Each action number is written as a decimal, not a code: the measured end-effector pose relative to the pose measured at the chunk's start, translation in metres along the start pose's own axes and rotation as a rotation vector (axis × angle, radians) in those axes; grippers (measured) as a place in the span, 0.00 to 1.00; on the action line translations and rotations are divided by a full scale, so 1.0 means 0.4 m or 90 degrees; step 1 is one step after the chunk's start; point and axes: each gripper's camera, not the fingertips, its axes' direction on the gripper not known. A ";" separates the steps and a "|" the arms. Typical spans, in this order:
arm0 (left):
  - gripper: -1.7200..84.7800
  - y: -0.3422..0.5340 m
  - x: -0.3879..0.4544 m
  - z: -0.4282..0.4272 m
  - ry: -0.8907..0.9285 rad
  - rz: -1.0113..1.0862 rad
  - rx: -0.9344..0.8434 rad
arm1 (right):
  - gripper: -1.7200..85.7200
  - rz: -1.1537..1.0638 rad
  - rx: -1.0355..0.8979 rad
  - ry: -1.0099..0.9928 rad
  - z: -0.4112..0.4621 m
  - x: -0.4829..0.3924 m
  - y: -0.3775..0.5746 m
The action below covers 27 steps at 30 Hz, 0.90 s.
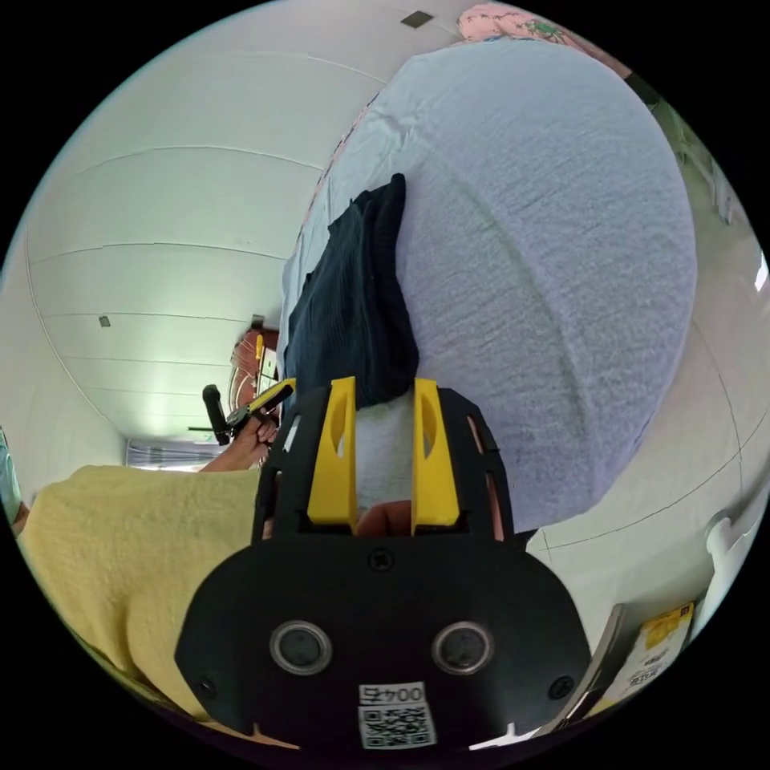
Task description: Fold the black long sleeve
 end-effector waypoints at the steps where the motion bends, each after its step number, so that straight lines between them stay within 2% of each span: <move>1: 0.03 -0.008 0.006 -0.002 0.003 0.004 -0.001 | 0.14 -0.003 -0.007 -0.001 -0.005 -0.004 -0.003; 7: 0.02 -0.049 0.023 -0.010 0.031 -0.005 -0.015 | 0.08 0.039 0.023 -0.048 -0.058 -0.007 -0.037; 9: 0.02 -0.063 0.027 -0.013 0.037 -0.012 -0.025 | 0.08 0.015 0.040 -0.010 -0.082 -0.050 -0.044; 11: 0.02 -0.081 0.033 -0.016 0.044 -0.022 -0.035 | 0.08 -0.013 0.040 0.123 -0.096 -0.093 -0.042; 12: 0.02 -0.085 0.035 -0.017 0.044 -0.025 -0.036 | 0.08 -0.009 0.036 0.139 -0.095 -0.089 -0.041; 15: 0.02 -0.097 0.053 -0.024 0.036 -0.026 -0.034 | 0.08 0.024 0.032 0.084 -0.105 -0.060 -0.040; 20: 0.02 -0.120 0.079 -0.036 0.029 -0.024 -0.037 | 0.10 -0.077 0.028 0.185 -0.148 -0.173 -0.086; 23: 0.02 -0.130 0.083 -0.042 0.038 -0.031 -0.038 | 0.12 -0.095 0.062 0.178 -0.157 -0.214 -0.148; 27: 0.02 -0.142 0.094 -0.050 0.037 -0.034 -0.044 | 0.14 -0.105 0.040 0.170 -0.085 -0.246 -0.240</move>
